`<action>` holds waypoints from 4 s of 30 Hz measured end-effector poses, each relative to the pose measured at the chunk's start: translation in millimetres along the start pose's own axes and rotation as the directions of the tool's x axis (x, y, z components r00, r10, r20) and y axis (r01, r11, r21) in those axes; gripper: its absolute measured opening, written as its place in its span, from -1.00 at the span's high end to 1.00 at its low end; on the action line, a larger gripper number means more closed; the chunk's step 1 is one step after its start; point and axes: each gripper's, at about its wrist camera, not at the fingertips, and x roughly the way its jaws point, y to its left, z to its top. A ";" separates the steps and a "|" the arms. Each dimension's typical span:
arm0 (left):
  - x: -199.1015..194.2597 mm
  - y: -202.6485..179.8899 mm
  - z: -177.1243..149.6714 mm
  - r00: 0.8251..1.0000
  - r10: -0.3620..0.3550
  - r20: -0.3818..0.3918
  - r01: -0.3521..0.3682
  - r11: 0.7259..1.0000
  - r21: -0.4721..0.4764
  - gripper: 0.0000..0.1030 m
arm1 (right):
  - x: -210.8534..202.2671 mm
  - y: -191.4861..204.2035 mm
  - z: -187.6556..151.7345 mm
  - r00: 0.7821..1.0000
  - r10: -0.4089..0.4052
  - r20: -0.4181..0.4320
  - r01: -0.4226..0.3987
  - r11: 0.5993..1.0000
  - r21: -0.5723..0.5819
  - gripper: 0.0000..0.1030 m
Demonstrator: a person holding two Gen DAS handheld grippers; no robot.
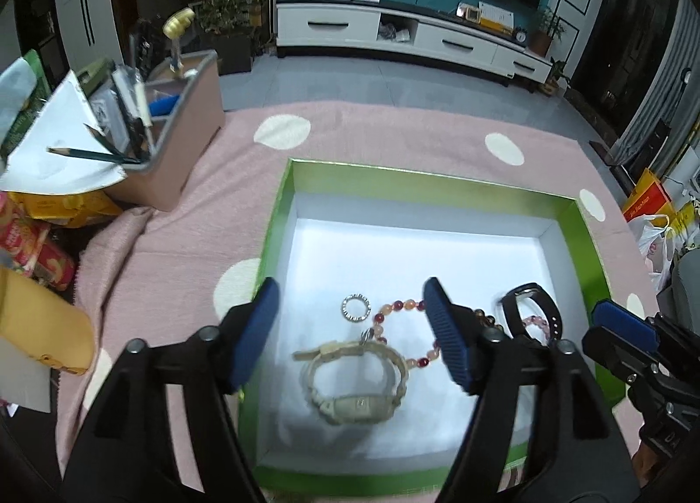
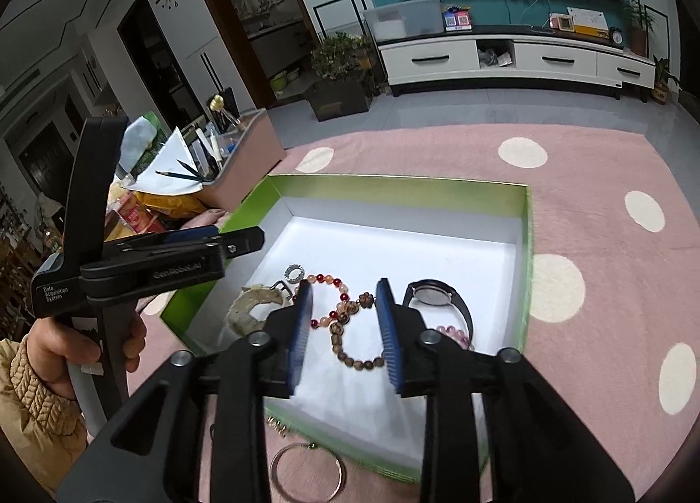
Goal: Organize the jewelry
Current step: 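Withdraw both tools from the box toward the remaining jewelry, then grasp the green jade pendant with the left tool while the right tool grasps the small black ring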
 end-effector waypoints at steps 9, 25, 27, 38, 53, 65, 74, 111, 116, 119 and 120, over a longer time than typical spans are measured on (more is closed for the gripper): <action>-52.7 14.7 -25.3 0.999 -0.004 0.037 0.005 1.000 -0.011 -0.85 | -47.8 -3.3 -20.8 0.999 -0.013 0.037 0.012 1.000 0.025 -0.06; -120.4 40.9 -127.2 0.995 0.095 0.035 -0.095 0.995 0.011 -0.96 | -106.6 9.5 -85.5 0.999 -0.045 0.028 0.044 0.999 0.016 -0.49; -124.2 39.9 -140.7 0.994 0.105 0.035 -0.106 0.994 0.021 -0.96 | -110.0 13.5 -93.2 0.999 -0.043 0.024 0.043 0.999 0.012 -0.49; -129.8 39.2 -188.8 0.997 0.081 0.009 -0.081 0.997 -0.010 -0.96 | -101.9 39.4 -128.1 0.998 -0.054 -0.035 0.052 0.997 -0.060 -0.49; -102.9 54.2 -208.2 0.999 0.047 -0.018 -0.048 0.997 -0.053 -0.96 | -40.9 78.3 -155.5 0.988 0.003 -0.157 -0.034 0.981 -0.192 -0.49; -94.3 81.6 -207.6 1.000 0.027 -0.011 -0.028 0.995 -0.100 -0.96 | 33.3 118.7 -142.8 0.974 0.014 -0.226 -0.098 0.926 -0.364 0.02; -88.8 90.3 -205.2 1.000 0.020 -0.005 -0.020 0.994 -0.109 -0.96 | 65.3 135.2 -129.0 0.974 -0.018 -0.227 -0.087 0.892 -0.444 0.63; -29.9 42.3 -165.8 0.999 0.032 -0.017 -0.031 0.998 0.051 0.63 | -23.8 53.6 -119.9 0.999 0.024 -0.041 -0.031 0.985 -0.171 0.64; -41.4 40.5 -169.5 1.000 0.016 0.000 -0.016 0.999 0.042 0.63 | -29.4 53.5 -119.0 0.999 0.023 -0.030 -0.027 0.986 -0.166 0.64; -52.0 39.4 -171.0 1.000 0.007 0.014 -0.007 0.999 0.036 0.63 | -32.5 53.8 -117.9 1.000 0.021 -0.023 -0.025 0.986 -0.165 0.64; -55.9 39.3 -171.4 1.000 0.002 0.017 -0.002 0.999 0.032 0.63 | -34.1 53.6 -117.8 1.000 0.022 -0.020 -0.025 0.986 -0.164 0.64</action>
